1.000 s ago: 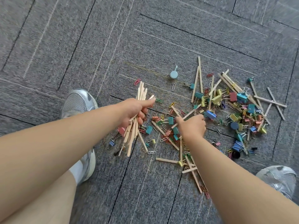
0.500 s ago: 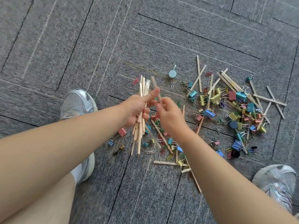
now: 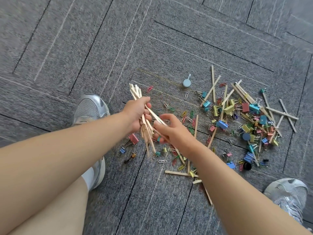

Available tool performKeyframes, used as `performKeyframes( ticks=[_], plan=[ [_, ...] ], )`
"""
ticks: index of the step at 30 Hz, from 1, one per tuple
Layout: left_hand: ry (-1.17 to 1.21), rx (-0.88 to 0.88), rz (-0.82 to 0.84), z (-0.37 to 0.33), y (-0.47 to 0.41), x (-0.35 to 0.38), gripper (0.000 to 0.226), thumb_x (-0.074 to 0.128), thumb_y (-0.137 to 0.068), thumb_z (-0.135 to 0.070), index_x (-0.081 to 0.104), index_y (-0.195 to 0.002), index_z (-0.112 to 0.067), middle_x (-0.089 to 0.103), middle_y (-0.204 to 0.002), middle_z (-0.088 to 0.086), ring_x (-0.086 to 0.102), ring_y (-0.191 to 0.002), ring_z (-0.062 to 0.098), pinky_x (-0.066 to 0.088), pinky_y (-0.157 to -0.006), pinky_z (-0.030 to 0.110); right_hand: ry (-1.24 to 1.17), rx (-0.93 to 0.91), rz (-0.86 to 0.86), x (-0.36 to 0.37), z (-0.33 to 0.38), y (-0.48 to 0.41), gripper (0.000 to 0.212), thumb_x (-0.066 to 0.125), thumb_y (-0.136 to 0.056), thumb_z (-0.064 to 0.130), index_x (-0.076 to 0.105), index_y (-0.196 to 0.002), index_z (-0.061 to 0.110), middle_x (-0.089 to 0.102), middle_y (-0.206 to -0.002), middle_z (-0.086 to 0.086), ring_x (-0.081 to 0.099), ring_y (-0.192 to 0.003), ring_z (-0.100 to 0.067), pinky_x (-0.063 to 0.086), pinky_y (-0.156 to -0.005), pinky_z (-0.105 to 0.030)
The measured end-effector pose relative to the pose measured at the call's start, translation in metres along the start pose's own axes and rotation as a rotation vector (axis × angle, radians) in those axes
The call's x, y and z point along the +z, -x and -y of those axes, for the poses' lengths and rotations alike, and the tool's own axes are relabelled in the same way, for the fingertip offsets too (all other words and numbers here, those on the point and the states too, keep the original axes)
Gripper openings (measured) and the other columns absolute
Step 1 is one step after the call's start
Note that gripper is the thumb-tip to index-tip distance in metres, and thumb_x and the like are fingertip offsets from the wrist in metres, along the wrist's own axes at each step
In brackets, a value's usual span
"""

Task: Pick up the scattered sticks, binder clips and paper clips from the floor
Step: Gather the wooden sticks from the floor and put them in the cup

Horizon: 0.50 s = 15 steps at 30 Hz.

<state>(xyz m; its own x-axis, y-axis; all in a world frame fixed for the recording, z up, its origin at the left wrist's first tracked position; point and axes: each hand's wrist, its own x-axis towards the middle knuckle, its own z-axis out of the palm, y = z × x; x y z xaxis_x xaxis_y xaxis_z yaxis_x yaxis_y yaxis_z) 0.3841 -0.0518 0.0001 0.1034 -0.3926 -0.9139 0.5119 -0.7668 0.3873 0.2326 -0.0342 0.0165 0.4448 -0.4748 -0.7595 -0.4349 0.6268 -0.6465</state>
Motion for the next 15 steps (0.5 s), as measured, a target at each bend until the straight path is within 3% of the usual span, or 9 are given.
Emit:
performKeyframes(
  ticks=[2, 3, 5, 8, 9, 11, 12, 15],
  plan=[
    [0.070, 0.008, -0.044, -0.006, -0.005, -0.013, 0.026, 0.053, -0.095, -0.024, 0.047, -0.072, -0.013, 0.035, -0.043, -0.006, 0.033, -0.031, 0.006, 0.032, -0.034, 0.016, 0.046, 0.063, 0.061, -0.003, -0.002, 0.001, 0.017, 0.059, -0.091, 0.015, 0.056, -0.106, 0.007, 0.059, -0.075, 0.000, 0.048, -0.054, -0.006, 0.038, -0.054, -0.019],
    [0.089, 0.019, -0.068, -0.011, -0.007, -0.021, 0.027, 0.053, -0.095, -0.025, 0.047, -0.070, -0.014, 0.036, -0.044, -0.006, 0.033, -0.030, 0.005, 0.033, -0.034, 0.016, 0.099, 0.100, 0.101, -0.005, -0.004, 0.001, 0.004, 0.057, -0.091, 0.010, 0.058, -0.094, 0.007, 0.056, -0.071, 0.000, 0.042, -0.052, -0.007, 0.032, -0.052, -0.021],
    [0.091, 0.048, -0.108, -0.020, -0.012, -0.035, 0.027, 0.054, -0.094, -0.029, 0.048, -0.070, -0.017, 0.041, -0.050, -0.007, 0.040, -0.033, 0.005, 0.043, -0.042, 0.020, 0.142, 0.170, 0.128, -0.008, -0.012, 0.001, 0.008, 0.056, -0.090, 0.005, 0.059, -0.083, 0.007, 0.055, -0.069, -0.002, 0.038, -0.052, -0.009, 0.028, -0.052, -0.022],
    [0.129, 0.088, -0.057, -0.032, -0.012, -0.053, 0.014, 0.053, -0.096, -0.026, 0.050, -0.087, -0.017, 0.045, -0.053, -0.007, 0.057, -0.057, 0.010, 0.058, -0.074, 0.036, 0.022, 0.212, -0.120, -0.013, -0.017, 0.002, 0.009, 0.054, -0.090, 0.002, 0.062, -0.087, 0.005, 0.058, -0.073, -0.004, 0.044, -0.055, -0.010, 0.033, -0.052, -0.022],
    [0.148, 0.078, -0.004, -0.033, -0.012, -0.056, 0.010, 0.053, -0.096, -0.025, 0.048, -0.093, -0.017, 0.044, -0.054, -0.007, 0.058, -0.059, 0.010, 0.059, -0.075, 0.037, -0.073, 0.210, -0.242, -0.014, -0.016, 0.002, 0.011, 0.053, -0.091, 0.002, 0.064, -0.091, 0.006, 0.058, -0.075, -0.006, 0.045, -0.056, -0.010, 0.035, -0.053, -0.022],
    [0.142, 0.020, 0.088, -0.028, -0.010, -0.057, 0.017, 0.056, -0.094, -0.029, 0.047, -0.099, -0.014, 0.042, -0.056, -0.006, 0.050, -0.046, 0.006, 0.056, -0.055, 0.023, -0.269, 0.177, -0.405, -0.009, -0.008, 0.000, 0.017, 0.051, -0.092, 0.001, 0.064, -0.102, 0.006, 0.060, -0.083, -0.007, 0.051, -0.063, -0.012, 0.043, -0.056, -0.024],
    [0.097, -0.002, 0.112, -0.022, -0.008, -0.055, 0.027, 0.058, -0.091, -0.034, 0.049, -0.100, -0.011, 0.042, -0.059, -0.005, 0.042, -0.041, 0.004, 0.047, -0.043, 0.017, -0.328, 0.149, -0.436, -0.003, -0.003, -0.002, 0.020, 0.052, -0.091, -0.001, 0.063, -0.107, 0.005, 0.062, -0.089, -0.009, 0.055, -0.067, -0.013, 0.048, -0.060, -0.025],
    [-0.108, -0.029, 0.157, -0.002, -0.002, -0.040, 0.058, 0.066, -0.072, -0.051, 0.055, -0.102, -0.003, 0.043, -0.062, -0.003, 0.034, -0.041, 0.006, 0.034, -0.037, 0.015, -0.296, 0.051, -0.392, 0.026, 0.018, -0.007, 0.019, 0.064, -0.084, -0.002, 0.063, -0.102, 0.003, 0.067, -0.094, -0.013, 0.065, -0.073, -0.017, 0.055, -0.066, -0.024]
  ],
)
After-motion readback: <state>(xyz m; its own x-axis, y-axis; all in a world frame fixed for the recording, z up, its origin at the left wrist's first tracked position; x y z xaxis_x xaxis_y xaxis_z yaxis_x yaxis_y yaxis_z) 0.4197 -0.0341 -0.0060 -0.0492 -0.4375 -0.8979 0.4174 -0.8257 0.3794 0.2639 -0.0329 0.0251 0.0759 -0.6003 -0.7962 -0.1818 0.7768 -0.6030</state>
